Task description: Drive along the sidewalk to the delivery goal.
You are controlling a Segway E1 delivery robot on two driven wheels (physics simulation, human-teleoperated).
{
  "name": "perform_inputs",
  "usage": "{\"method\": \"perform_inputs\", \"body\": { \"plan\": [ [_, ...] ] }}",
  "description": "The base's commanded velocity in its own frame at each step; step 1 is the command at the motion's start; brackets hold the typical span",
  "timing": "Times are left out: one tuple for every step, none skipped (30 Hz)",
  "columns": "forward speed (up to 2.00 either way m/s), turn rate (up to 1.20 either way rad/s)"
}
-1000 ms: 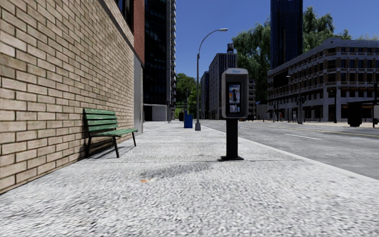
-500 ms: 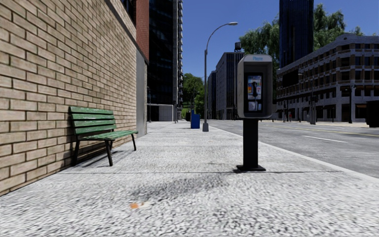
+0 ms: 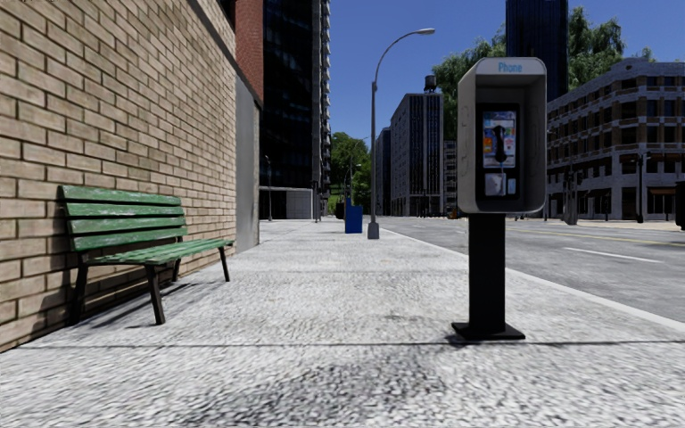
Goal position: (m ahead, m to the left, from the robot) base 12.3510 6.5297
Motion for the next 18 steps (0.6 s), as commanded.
{"method": "perform_inputs", "body": {
  "plan": [
    [1.41,0.37],
    [1.41,0.37],
    [1.41,0.45],
    [1.41,0.47],
    [1.41,0.37],
    [1.41,0.14],
    [1.41,0.03],
    [1.41,0.00],
    [1.41,0.00],
    [1.41,0.00],
    [1.41,0.00],
    [1.41,0.00],
    [1.41,0.00],
    [1.41,0.00],
    [1.41,0.00],
    [1.41,0.00],
    [1.41,0.00],
    [1.41,0.00]
  ]
}}
